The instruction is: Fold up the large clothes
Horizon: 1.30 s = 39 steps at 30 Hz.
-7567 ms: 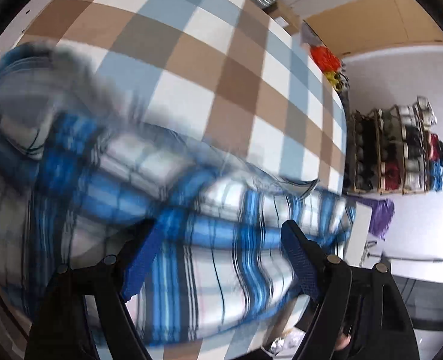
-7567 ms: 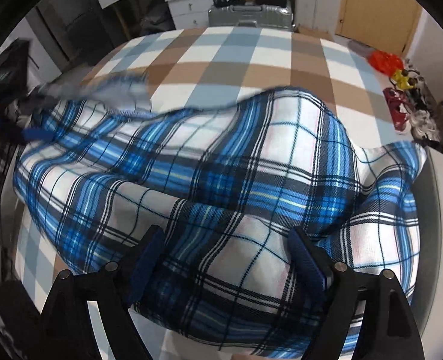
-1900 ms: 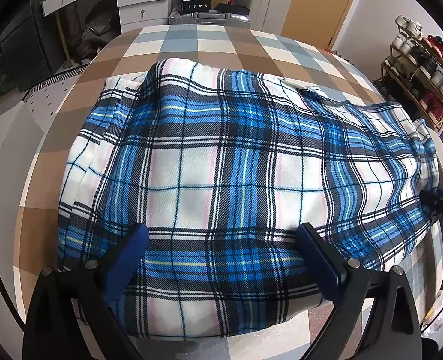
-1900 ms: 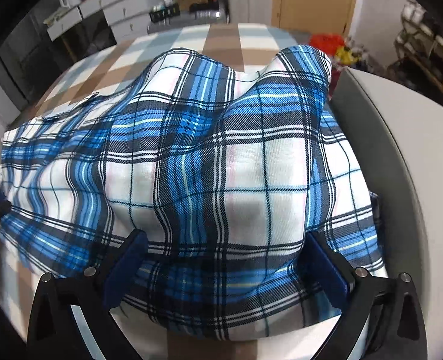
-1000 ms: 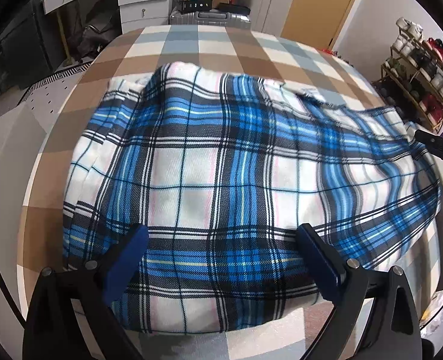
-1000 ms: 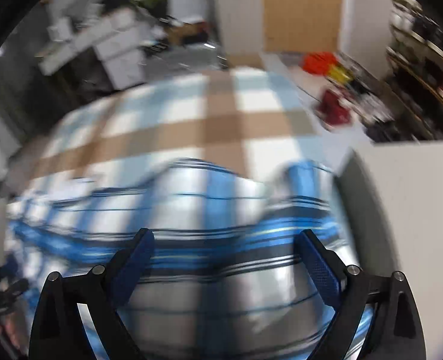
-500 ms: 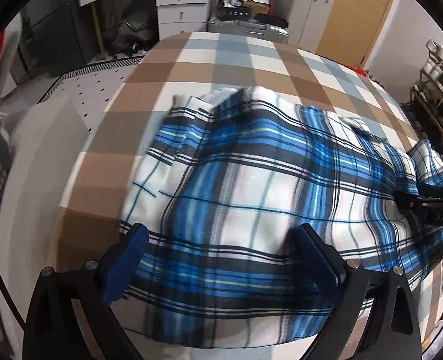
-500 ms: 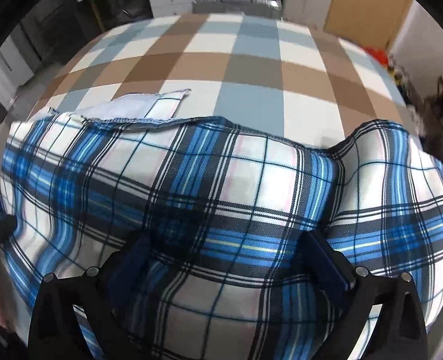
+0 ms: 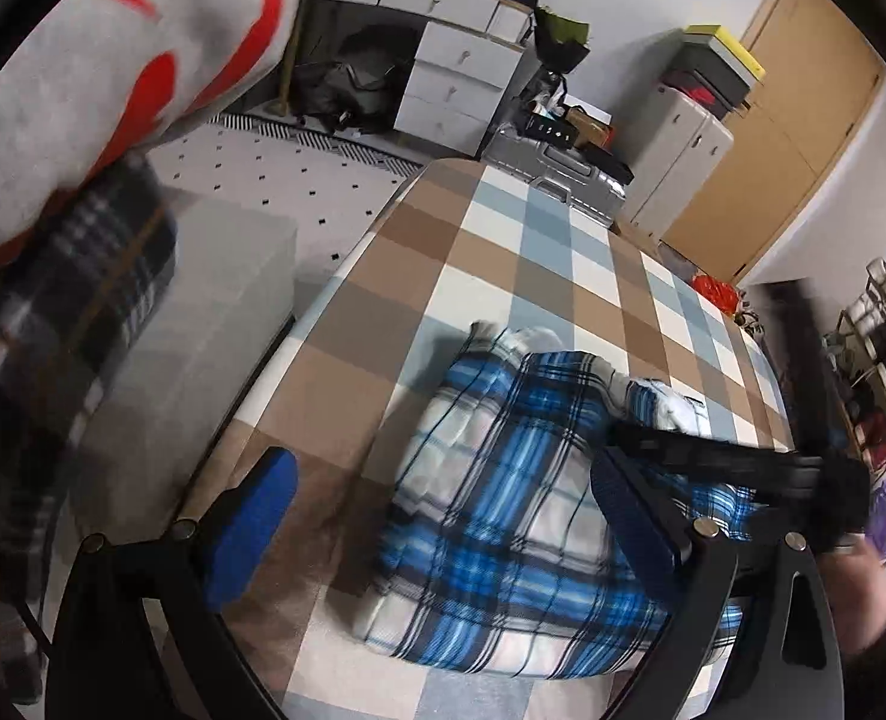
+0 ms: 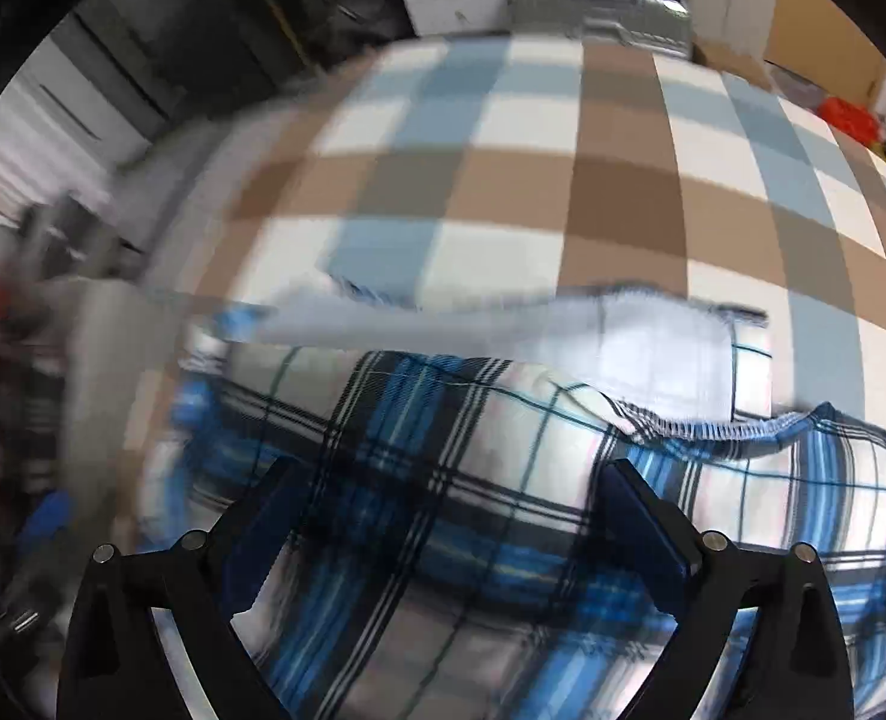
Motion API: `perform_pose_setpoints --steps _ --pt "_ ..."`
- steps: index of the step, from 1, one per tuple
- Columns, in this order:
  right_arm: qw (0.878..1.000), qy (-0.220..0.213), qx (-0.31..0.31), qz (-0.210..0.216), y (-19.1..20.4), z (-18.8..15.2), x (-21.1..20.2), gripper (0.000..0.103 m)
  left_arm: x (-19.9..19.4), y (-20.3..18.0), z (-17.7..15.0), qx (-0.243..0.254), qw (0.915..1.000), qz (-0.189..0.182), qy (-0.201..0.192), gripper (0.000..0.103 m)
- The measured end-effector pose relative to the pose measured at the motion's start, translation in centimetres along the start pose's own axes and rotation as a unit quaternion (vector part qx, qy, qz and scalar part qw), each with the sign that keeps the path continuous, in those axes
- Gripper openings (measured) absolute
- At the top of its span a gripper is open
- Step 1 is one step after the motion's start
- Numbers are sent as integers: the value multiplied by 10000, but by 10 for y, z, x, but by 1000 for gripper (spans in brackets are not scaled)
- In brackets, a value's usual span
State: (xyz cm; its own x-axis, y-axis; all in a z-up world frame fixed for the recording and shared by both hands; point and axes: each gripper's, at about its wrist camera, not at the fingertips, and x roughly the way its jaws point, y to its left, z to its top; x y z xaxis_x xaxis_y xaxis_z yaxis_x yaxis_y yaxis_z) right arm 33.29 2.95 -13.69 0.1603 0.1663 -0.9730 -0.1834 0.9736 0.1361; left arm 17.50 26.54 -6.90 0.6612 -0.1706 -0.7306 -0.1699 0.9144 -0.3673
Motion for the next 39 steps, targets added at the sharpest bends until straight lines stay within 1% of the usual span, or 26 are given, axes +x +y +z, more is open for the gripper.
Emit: perform_pose_setpoints --steps 2,4,6,7,9,10,11,13,14,16,18,21,22,23,25,26,28,29,30,32,33,34,36,37,38,39 --pt "9986 -55 -265 -459 5 0 14 103 4 3 1 -28 10000 0 79 96" --pt "9981 -99 -303 -519 5 -1 15 103 8 5 3 -51 9999 23 141 96" --pt "9989 -17 -214 -409 1 1 9 103 10 7 4 -119 9998 25 162 96" --pt "9994 -97 -158 -304 -1 1 3 101 5 9 3 -155 9997 17 165 96" --pt "9991 -422 43 -14 -6 0 -16 100 2 13 3 -267 9995 -13 150 96" --pt "9977 -572 161 341 -7 -2 -27 100 -1 15 3 -334 9994 -41 119 96" --pt "9957 -575 207 689 -6 -4 -32 100 -3 16 3 -395 9992 -76 81 96" --pt "9948 -423 172 915 6 -5 -30 100 -6 17 4 -481 9988 -132 18 96" --pt "9953 -317 120 907 14 -7 -24 100 -8 17 3 -532 9985 -136 -23 96" --pt "9979 -209 -61 613 27 -8 -9 103 -7 15 4 -588 9981 -167 -53 96" --pt "9991 -187 -285 243 39 -9 5 103 -5 13 4 -542 9984 -180 -33 96" --pt "9947 -155 -870 -525 56 -10 19 103 -3 14 4 -467 9989 -8 -11 96" --pt "9931 -156 -933 -687 60 -10 22 103 0 16 5 -480 9988 49 -7 96" --pt "9923 -152 -950 -778 62 -11 23 103 1 19 6 -482 9988 60 -9 96" --pt "9938 -162 -879 -668 58 -12 19 103 1 20 6 -389 9991 180 -59 96" --pt "9954 -229 -826 -440 53 -13 13 103 1 20 5 -354 9991 210 -57 96" --pt "9966 -477 -606 279 32 -20 -10 102 3 18 3 -296 9994 177 10 96" --pt "9960 -568 -470 502 20 -24 -20 102 6 18 2 -293 9995 95 110 96" --pt "9940 -756 -263 740 -2 -35 -39 103 9 16 0 -299 9993 -31 202 96" --pt "9890 -1073 -18 1017 -36 -54 -66 103 12 8 -2 -208 9990 -205 339 96" --pt "9867 -1238 146 1040 -61 -68 -81 103 12 2 -4 -114 9989 -271 363 96" --pt "9863 -1317 263 958 -78 -81 -91 103 12 -7 -6 52 9986 -359 394 96" --pt "9847 -1494 399 806 -111 -110 -112 103 12 -34 -15 525 9962 -490 489 96" --pt "9852 -1554 409 596 -123 -122 -118 103 12 -44 -19 723 9946 -528 519 96" --pt "9852 -1640 360 335 -134 -138 -125 103 12 -60 -25 1047 9917 -524 531 96" --pt "9856 -1652 301 190 -138 -146 -129 103 13 -76 -33 1391 9880 -411 529 96"
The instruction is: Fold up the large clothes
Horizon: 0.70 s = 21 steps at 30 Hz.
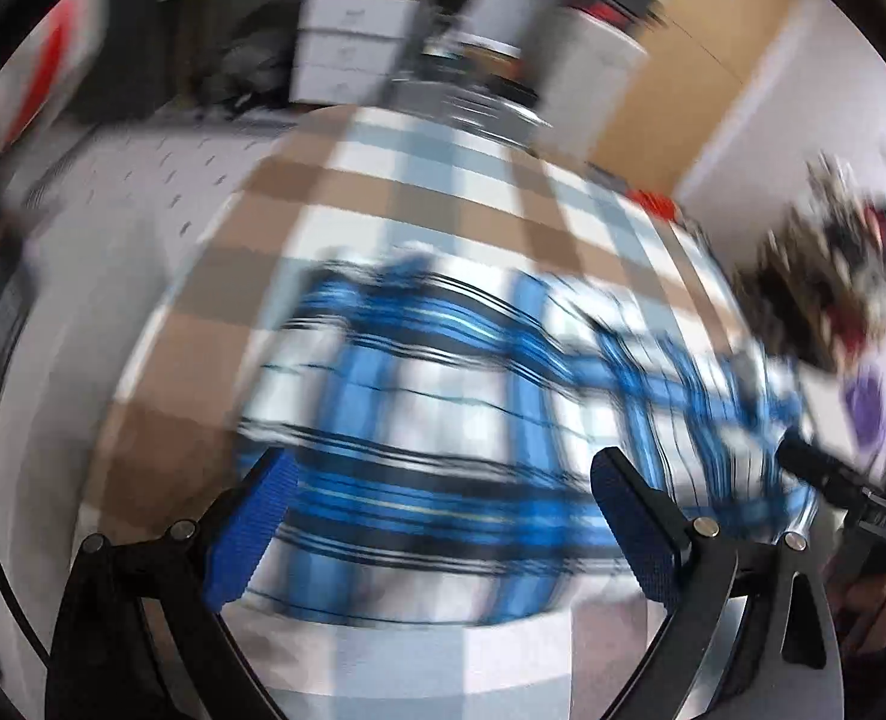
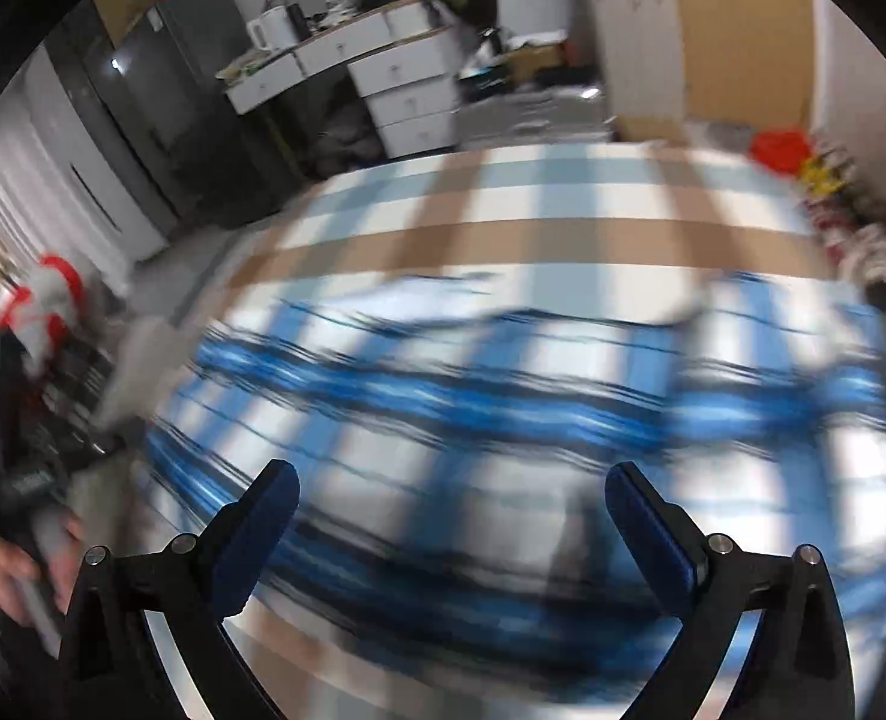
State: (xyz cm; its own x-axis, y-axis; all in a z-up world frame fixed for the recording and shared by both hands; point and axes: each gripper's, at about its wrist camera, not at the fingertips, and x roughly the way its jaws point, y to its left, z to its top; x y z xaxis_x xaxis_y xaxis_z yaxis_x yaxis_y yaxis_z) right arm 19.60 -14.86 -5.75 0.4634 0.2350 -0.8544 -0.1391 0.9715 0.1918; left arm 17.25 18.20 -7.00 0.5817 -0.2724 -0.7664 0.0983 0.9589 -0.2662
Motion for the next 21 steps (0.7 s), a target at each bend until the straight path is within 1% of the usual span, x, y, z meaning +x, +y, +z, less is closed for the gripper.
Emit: perform_pose_setpoints --steps 1,3,5,6,7,9,10,11,13,14,16,17,19,20,21 --pt "9997 15 -114 -204 -6 -8 -4 103 3 -10 -2 226 9997 123 25 96" --pt "9980 133 -286 -543 -16 -23 -2 103 18 -38 -11 924 9943 493 180 96" --pt "9939 353 -508 -916 -20 -33 12 103 34 -49 -19 1318 9875 775 382 96" --pt "9915 531 -570 -1044 -21 -39 24 103 43 -49 -22 1399 9851 877 484 97" --pt "9902 703 -584 -1056 -20 -44 36 103 47 -45 -23 1325 9860 850 543 97" --pt "9869 607 -732 -1306 -14 -48 42 103 50 -32 -20 976 9909 662 643 99" --pt "9865 590 -707 -1358 -14 -49 43 103 51 -24 -18 761 9928 540 750 101" --pt "9869 596 -637 -1356 -14 -47 44 103 53 -16 -17 588 9937 446 844 102" --pt "9882 657 -608 -1245 -16 -44 42 103 51 -18 -18 624 9937 427 825 102" --pt "9903 639 -585 -1086 -19 -41 36 103 48 -18 -19 627 9939 455 782 102" --pt "9959 348 -356 -759 -28 -38 13 103 37 -19 -19 593 9949 426 694 101" --pt "9979 124 -108 -627 -38 -37 -4 103 31 -18 -18 550 9959 364 620 101" --pt "9984 -111 255 -484 -53 -37 -25 103 20 -17 -17 440 9983 143 357 101" --pt "9983 -106 341 -468 -59 -38 -29 103 18 -17 -16 474 9985 74 262 101" --pt "9973 -77 417 -605 -68 -40 -31 103 25 -19 -16 577 9979 160 265 101"
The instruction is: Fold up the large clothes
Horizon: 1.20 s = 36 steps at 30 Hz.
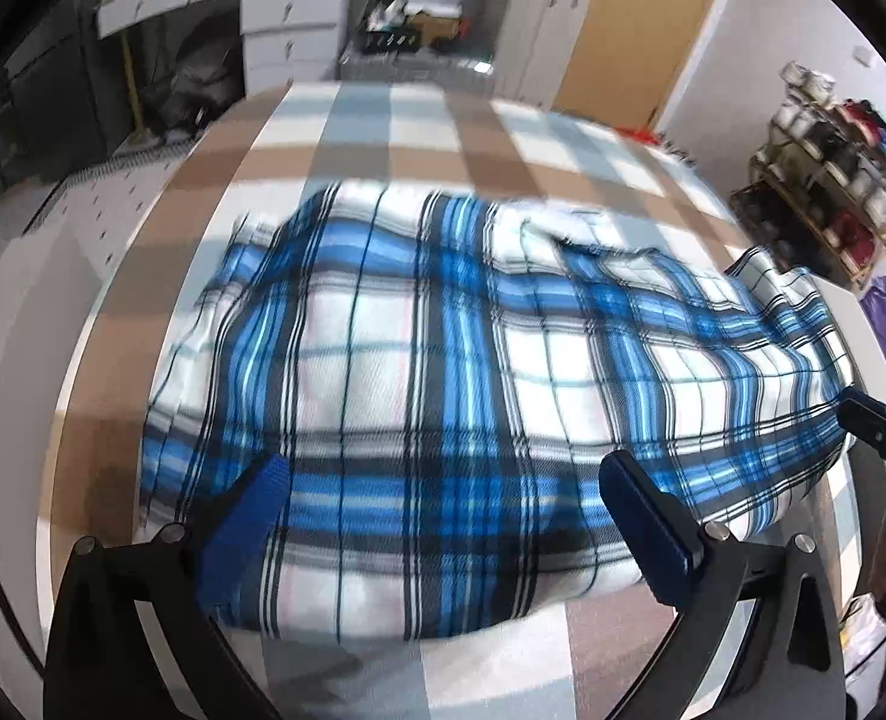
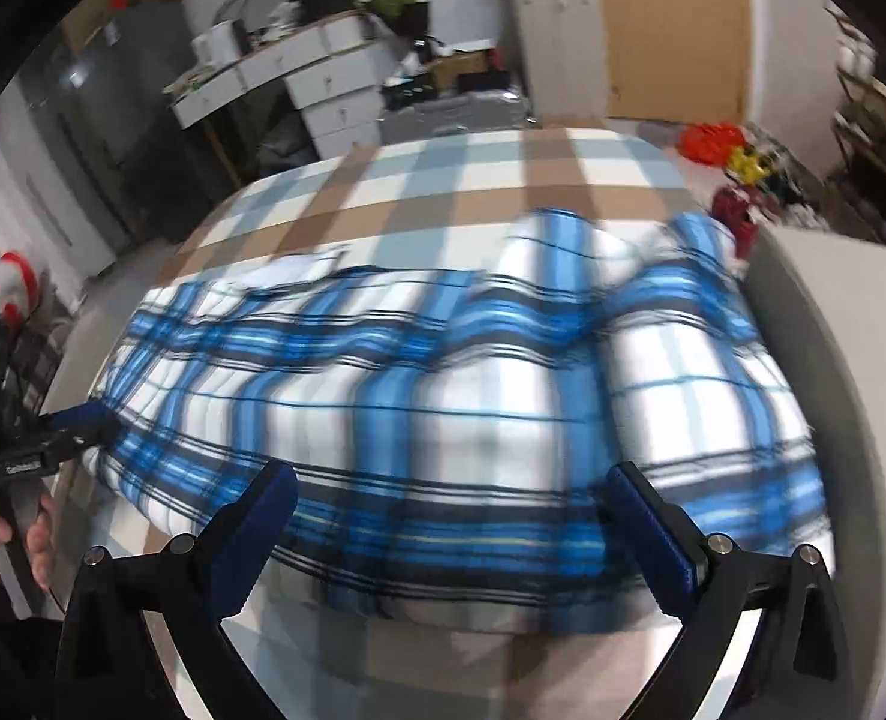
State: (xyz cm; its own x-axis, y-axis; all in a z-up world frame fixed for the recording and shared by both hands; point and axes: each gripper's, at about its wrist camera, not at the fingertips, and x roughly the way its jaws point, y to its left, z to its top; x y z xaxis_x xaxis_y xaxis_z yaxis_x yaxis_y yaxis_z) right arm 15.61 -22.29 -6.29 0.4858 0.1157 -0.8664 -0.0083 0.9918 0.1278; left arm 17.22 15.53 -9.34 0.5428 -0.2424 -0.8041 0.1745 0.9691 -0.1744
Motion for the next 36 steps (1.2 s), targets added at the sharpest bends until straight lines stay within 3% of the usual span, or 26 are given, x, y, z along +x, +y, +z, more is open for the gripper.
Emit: perform_pose_setpoints --steps 3,5,6,8,11,14,17,21,23,27,33,36 --pt "9992 327 145 -180 -11 -6 13 103 24 6 -1 -44 9992 117 381 102" --pt "9964 811 183 -145 -13 -13 37 103 23 3 -2 51 9994 164 313 102" --pt "9980 593 37 -194 -9 -13 35 103 24 2 -2 83 9993 205 313 102" --pt "9977 633 150 -194 -7 -11 38 103 24 0 -3 105 9992 250 301 102" --pt "9939 369 953 422 -26 -8 21 103 21 0 -3 26 9993 217 299 102" --pt "9784 -103 1776 1056 -49 -25 -11 103 10 -3 1 -102 9993 299 179 101" --pt "9586 -431 2381 1502 -69 -49 -33 103 -10 -22 3 -39 9998 66 -205 101" --pt "9317 -188 3052 1960 -86 -69 -25 103 -26 -64 5 304 9976 -212 -591 101" --pt "9188 -25 3369 2054 -93 -75 -13 103 -21 -82 7 492 9970 -273 -535 101" --pt "9070 19 3640 2118 -104 -70 -1 103 4 -109 10 765 9965 -249 -240 101" --pt "9072 -143 3729 1940 -116 -58 -1 103 44 -116 12 858 9955 112 391 101" --pt "9069 -549 3580 2154 -107 -54 -11 103 51 -113 12 997 9939 285 383 101"
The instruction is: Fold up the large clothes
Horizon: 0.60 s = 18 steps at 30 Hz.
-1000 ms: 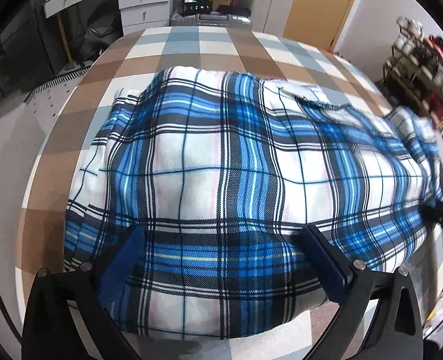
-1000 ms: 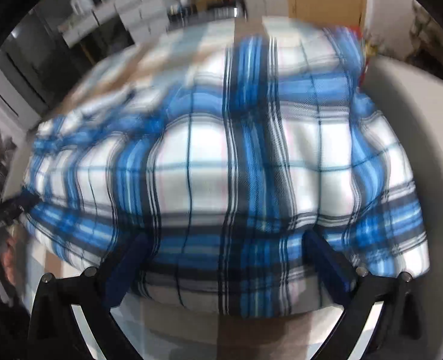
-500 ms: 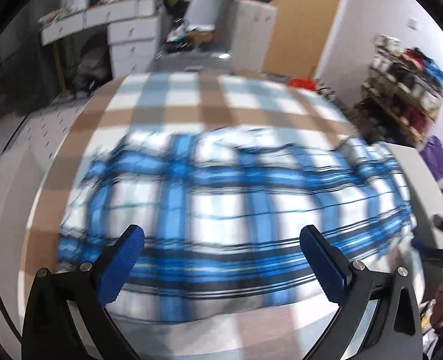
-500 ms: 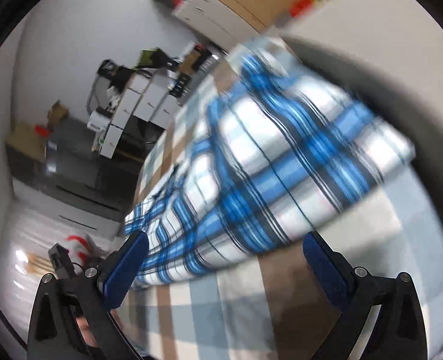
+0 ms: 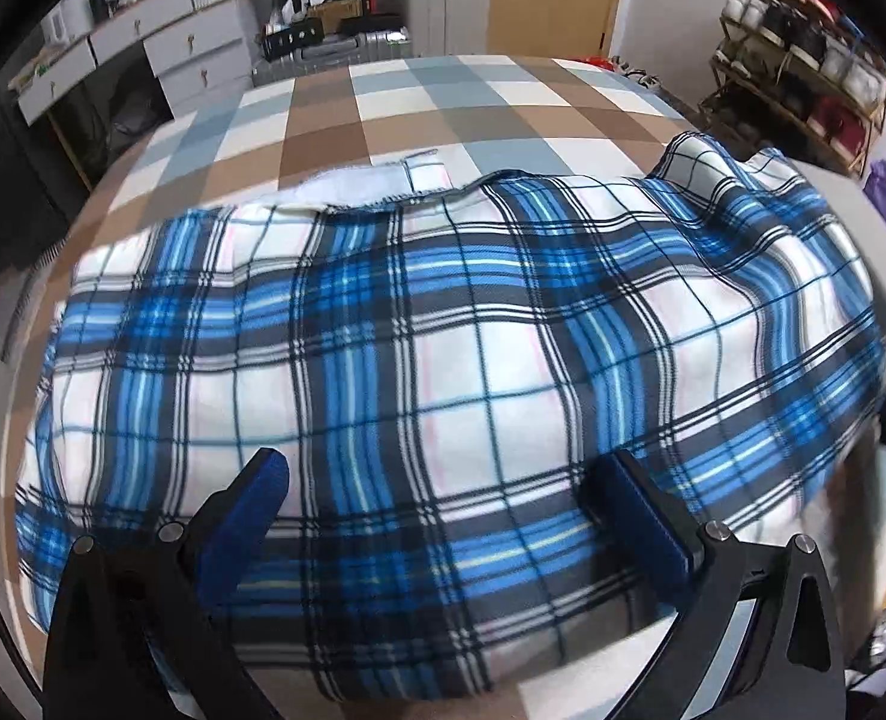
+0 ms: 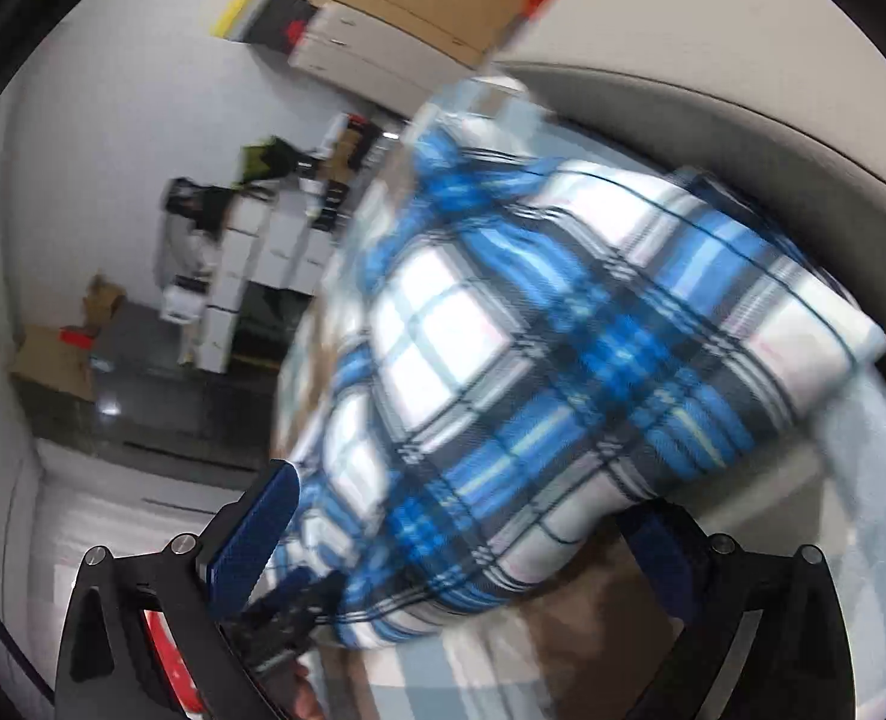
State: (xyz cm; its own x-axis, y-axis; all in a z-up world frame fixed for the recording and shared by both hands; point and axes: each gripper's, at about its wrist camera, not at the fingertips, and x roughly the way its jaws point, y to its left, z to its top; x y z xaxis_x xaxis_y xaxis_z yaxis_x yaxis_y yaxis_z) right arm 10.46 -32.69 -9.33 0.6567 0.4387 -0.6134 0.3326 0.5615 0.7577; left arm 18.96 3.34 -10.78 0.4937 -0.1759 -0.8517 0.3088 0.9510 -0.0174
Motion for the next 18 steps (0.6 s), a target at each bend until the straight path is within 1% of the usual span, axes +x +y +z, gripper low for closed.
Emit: perform_pose_setpoints --steps 2,3,4,5,7,8,9,11,13,17,18 --pt "9978 -241 -412 453 11 -5 -8 103 0 0 -1 11 10000 -15 -16 101" --pt "9964 -301 -628 484 18 -9 -11 103 -1 0 -2 27 10000 -14 -16 101" --pt "9958 -316 -752 427 19 -11 -11 103 -1 0 -2 51 10000 -8 -13 101" --pt "9964 -260 -764 277 19 -14 -8 103 -1 -1 -3 58 10000 1 -13 101" --pt "9983 -174 -531 168 9 -15 -2 103 1 -2 -2 66 10000 26 -14 101" --pt "9992 -156 -376 19 3 -16 0 101 1 -3 -2 75 10000 47 -13 101" --pt "9991 -181 -291 -247 0 -16 0 100 1 -3 -2 81 9999 61 -16 101" --pt "9978 -227 -358 -502 3 -15 1 100 2 -4 -1 78 9999 68 -14 101" --pt "9964 -437 -298 -661 8 -11 2 100 3 -5 -1 105 9999 82 -21 101" --pt "9947 -685 -259 -724 13 -6 8 100 3 -5 -1 97 9999 112 -35 101" --pt "9943 -720 -283 -730 15 -5 10 95 4 -5 0 88 9999 122 -33 101"
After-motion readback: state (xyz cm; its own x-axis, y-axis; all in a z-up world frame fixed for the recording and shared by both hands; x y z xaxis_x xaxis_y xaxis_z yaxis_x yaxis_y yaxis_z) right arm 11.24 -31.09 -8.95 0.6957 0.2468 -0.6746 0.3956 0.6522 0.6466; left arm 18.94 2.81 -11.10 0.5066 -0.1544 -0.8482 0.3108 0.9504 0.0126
